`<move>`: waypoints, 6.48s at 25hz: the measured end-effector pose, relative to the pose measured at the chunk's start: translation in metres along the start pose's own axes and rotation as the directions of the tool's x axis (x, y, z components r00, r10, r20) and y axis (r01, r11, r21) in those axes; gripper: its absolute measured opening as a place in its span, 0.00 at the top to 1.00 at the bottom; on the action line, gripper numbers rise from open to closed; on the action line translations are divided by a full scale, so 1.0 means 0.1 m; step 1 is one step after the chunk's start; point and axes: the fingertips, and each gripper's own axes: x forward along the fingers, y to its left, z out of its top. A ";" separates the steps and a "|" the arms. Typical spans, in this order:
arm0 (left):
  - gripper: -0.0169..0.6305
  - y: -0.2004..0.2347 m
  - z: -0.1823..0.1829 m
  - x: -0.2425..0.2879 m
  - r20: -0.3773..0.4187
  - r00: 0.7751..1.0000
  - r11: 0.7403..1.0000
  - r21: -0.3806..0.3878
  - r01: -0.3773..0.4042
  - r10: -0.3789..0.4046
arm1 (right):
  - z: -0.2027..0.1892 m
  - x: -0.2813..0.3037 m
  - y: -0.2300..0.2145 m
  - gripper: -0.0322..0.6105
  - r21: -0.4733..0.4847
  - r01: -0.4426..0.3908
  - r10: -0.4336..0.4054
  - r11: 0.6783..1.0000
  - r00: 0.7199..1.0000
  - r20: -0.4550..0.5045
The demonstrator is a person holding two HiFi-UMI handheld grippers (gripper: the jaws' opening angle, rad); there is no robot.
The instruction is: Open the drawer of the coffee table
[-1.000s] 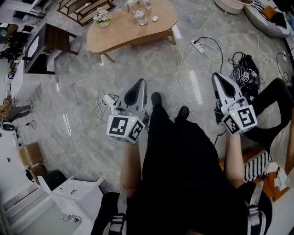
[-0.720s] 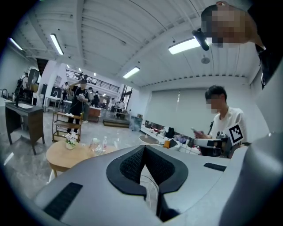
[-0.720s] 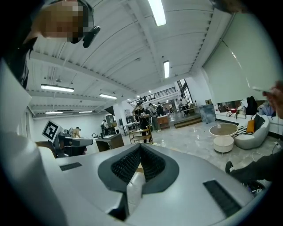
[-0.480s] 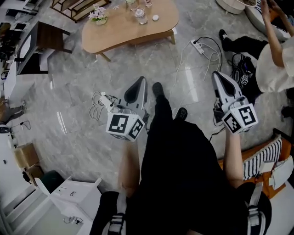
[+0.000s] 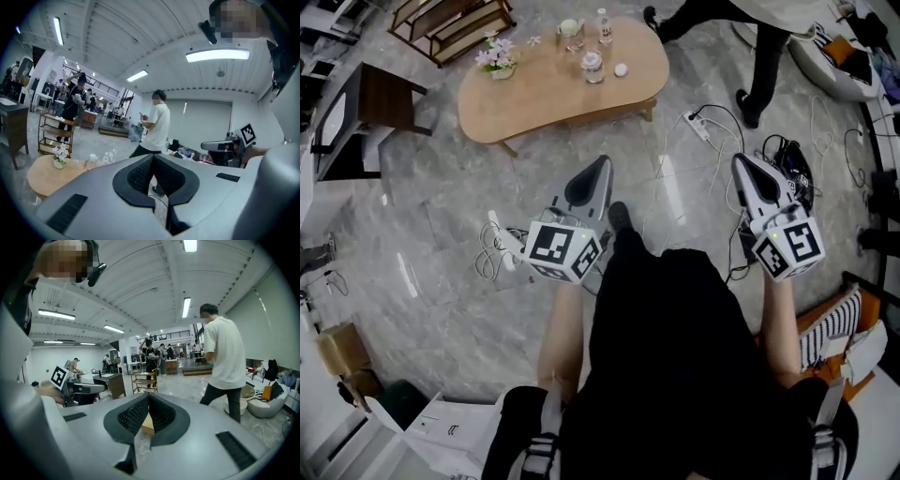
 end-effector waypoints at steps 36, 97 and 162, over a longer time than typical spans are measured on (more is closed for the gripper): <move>0.95 1.86 -2.73 1.79 -0.446 0.877 0.955 -0.134 -0.265 0.181 | -2.79 2.96 -1.43 0.93 0.064 -0.269 0.270 0.961 0.865 -0.423; 0.46 4.86 -5.30 2.77 -0.503 0.795 0.930 0.054 -0.363 0.340 | -5.76 5.17 -2.33 0.59 -0.357 -0.213 -0.080 0.910 0.753 -0.653; 0.45 3.97 -5.80 1.71 -0.688 0.641 0.908 0.064 -0.414 0.341 | -6.10 3.90 -1.79 0.63 -0.334 -0.184 -0.149 0.924 0.633 -0.760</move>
